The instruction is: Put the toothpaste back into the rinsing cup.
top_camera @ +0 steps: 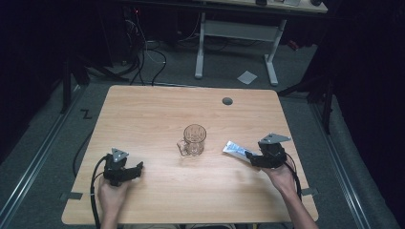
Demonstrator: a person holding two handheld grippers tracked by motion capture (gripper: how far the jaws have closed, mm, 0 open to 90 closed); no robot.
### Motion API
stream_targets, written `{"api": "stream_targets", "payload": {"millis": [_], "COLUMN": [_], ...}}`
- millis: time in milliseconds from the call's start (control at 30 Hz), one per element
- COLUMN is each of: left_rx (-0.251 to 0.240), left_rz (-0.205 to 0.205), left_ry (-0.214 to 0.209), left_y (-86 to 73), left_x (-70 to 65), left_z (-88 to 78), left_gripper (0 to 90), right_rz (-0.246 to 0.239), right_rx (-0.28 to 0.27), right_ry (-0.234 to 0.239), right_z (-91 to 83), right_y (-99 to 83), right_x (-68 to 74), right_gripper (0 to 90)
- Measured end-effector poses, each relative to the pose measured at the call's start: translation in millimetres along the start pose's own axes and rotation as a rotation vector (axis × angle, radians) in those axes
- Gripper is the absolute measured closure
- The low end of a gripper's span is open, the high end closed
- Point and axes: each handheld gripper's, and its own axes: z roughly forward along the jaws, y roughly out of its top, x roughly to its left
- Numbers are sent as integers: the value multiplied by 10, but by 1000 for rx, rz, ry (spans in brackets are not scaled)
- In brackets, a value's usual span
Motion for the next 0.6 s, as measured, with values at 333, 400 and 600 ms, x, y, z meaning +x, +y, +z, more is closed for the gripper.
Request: {"api": "stream_targets", "payload": {"millis": [333, 400, 600], "left_rx": [0, 0, 1], "left_rz": [0, 0, 0], "left_ry": [0, 0, -1], "left_y": [0, 0, 0], "left_x": [0, 0, 1], "left_z": [0, 0, -1], "left_gripper": [220, 220, 220], "right_rz": [-39, -46, -61], "right_rx": [62, 76, 124], "right_ry": [38, 53, 66], "right_z": [184, 222, 334], "right_y": [108, 131, 198], "right_x": [54, 62, 83], "right_gripper": [310, 307, 294]}}
